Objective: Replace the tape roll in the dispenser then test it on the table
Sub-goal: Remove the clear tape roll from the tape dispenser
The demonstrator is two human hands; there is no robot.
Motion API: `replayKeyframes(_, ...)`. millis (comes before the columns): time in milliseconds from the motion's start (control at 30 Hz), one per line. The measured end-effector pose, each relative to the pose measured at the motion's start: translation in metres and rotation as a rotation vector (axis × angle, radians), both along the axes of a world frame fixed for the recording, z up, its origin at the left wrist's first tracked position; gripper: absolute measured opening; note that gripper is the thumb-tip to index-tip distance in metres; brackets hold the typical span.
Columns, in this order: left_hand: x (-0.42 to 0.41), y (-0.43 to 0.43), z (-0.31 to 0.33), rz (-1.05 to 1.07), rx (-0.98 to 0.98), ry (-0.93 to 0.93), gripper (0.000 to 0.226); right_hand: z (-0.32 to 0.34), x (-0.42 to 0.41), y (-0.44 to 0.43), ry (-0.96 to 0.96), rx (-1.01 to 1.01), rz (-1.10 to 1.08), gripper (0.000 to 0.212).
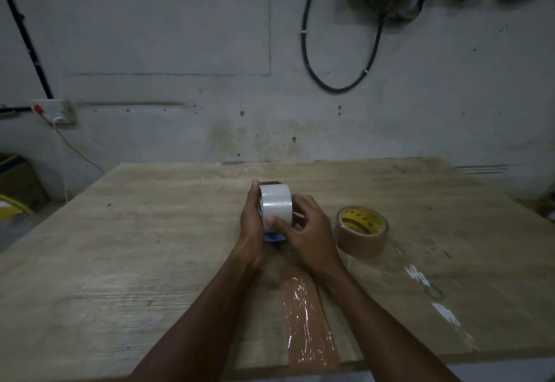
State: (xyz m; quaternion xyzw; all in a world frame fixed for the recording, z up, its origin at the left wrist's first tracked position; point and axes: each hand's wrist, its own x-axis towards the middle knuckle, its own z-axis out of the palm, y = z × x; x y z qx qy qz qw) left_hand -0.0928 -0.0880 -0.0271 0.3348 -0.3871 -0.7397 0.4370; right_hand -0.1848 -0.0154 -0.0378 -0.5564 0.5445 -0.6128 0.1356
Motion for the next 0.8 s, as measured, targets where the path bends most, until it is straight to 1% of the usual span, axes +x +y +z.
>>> replayKeyframes(67,0.001,-0.002,-0.001,-0.005,-0.004,0.009,0.066,-0.002,0.001,-0.001,0.005,0.019,0.013,0.041)
replayKeyframes(167,0.002,-0.003,-0.001,-0.03,-0.036,0.039,0.058,-0.001,0.003,0.001,-0.058,0.052,0.072,0.033)
replayKeyframes(333,0.005,0.003,0.001,-0.04,-0.075,0.025,0.057,0.003,0.006,0.005,-0.098,0.028,0.114,0.025)
replayKeyframes(533,0.008,0.007,0.003,-0.048,-0.087,-0.008,0.061,0.004,0.005,0.012,-0.044,0.014,0.112,0.023)
replayKeyframes(633,0.009,0.009,0.004,-0.045,-0.089,0.005,0.056,0.005,0.005,0.011,-0.056,0.025,0.127,0.023)
replayKeyframes(800,0.009,0.009,0.004,-0.053,-0.106,0.024,0.053,0.005,0.004,0.011,-0.104,0.027,0.149,0.027)
